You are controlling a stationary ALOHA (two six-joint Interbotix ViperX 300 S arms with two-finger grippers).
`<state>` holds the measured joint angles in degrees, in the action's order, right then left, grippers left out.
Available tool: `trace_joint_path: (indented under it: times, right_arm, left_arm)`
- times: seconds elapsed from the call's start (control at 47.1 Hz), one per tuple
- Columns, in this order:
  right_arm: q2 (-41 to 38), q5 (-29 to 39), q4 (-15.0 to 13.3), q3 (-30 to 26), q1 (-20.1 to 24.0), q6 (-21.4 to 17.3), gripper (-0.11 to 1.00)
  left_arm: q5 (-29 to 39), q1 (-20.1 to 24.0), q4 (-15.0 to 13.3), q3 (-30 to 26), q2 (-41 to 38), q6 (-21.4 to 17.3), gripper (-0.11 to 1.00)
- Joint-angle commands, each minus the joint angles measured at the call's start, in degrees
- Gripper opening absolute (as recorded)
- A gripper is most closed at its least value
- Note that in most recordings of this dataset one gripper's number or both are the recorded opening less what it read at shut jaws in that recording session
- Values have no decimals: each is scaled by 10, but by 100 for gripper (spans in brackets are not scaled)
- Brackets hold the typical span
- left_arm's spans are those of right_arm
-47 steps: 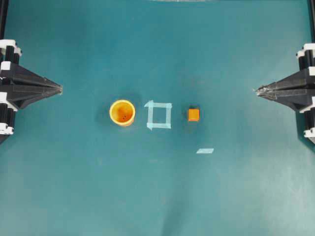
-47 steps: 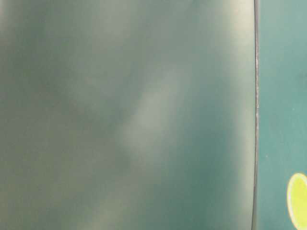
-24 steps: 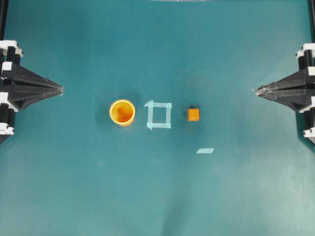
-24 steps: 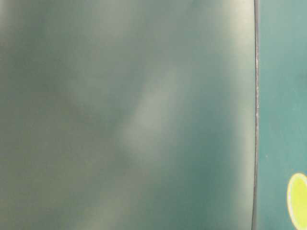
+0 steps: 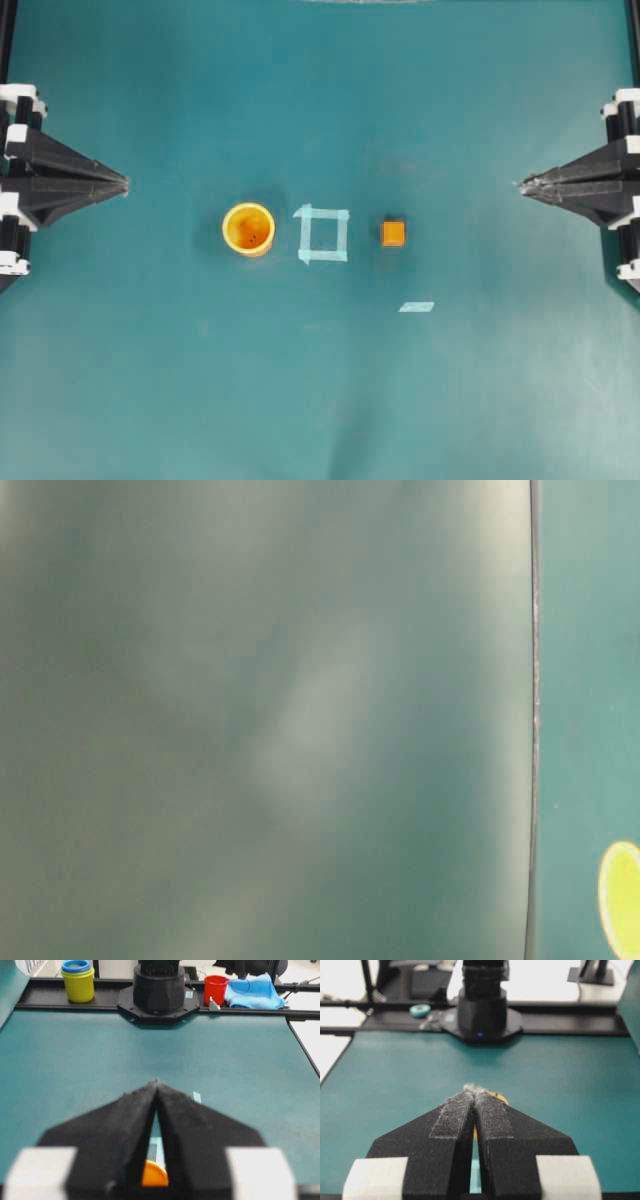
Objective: Move the cup backward with left arm.
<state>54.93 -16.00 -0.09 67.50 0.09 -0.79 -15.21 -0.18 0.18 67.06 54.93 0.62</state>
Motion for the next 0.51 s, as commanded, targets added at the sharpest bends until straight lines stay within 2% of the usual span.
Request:
trace_joint_path:
  times: [0.0,0.106,0.212,0.34,0.489]
  right_arm:
    - [-4,-1,2,-19,1,-3,0]
    - [-3,4,2,-22,1,-5,-1]
    - [-4,13,2,-25,1,-6,-1]
    - [-4,18,2,-29,1,-5,0]
    - [-4,18,2,-29,1,-5,-1]
  left_arm:
    - [3,-1,2,-6,-5,2,19]
    - [5,-1,2,-6,-5,2,42]
    - [5,-1,2,-6,-9,2,57]
    - [3,-1,0,-5,-25,2,58]
    - [2,-1,-3,-5,-62,3,66]
